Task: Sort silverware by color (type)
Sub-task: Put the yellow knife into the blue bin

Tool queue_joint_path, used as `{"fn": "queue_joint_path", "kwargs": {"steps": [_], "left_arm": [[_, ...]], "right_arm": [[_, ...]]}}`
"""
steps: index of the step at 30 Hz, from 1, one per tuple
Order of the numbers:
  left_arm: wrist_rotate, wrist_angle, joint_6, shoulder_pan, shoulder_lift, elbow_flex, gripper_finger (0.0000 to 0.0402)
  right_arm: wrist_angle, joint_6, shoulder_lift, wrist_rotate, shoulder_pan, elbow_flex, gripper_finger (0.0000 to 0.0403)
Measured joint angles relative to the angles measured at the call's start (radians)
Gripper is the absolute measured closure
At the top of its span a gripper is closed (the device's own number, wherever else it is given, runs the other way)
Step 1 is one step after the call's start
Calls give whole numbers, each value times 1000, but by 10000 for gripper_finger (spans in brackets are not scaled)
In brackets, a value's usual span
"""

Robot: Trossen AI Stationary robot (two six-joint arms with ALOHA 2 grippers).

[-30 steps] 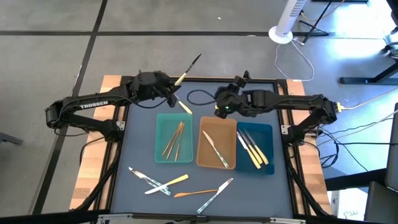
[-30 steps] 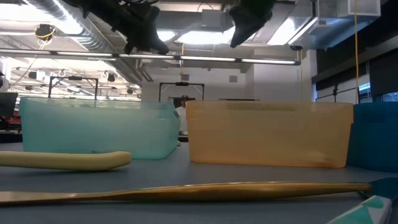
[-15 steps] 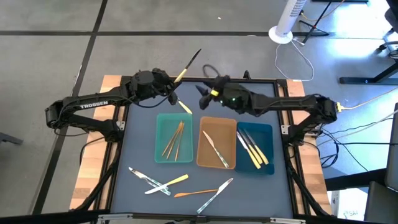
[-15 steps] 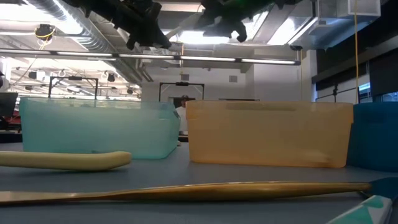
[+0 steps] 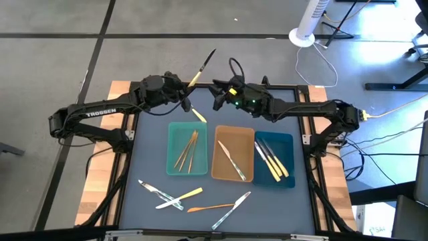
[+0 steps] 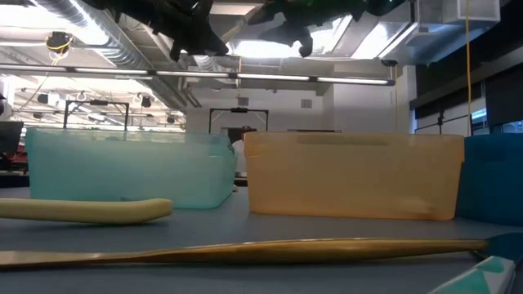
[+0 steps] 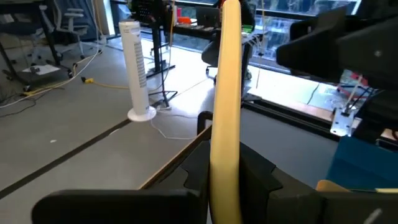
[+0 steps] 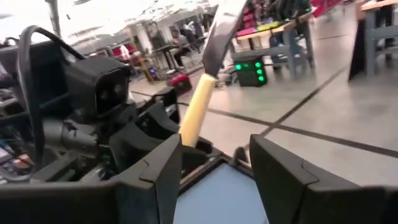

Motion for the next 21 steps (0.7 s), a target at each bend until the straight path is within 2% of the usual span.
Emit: {"fn": "queue_joint_path", "kwargs": {"steps": [9, 21], "left_arm": [[2, 63, 1, -58, 0, 0, 353], [2, 92, -1, -106, 0, 0, 353]], "right_arm": [[127, -4, 25, 1, 0, 0, 226], [249, -15, 75, -120, 0, 0, 226]]}}
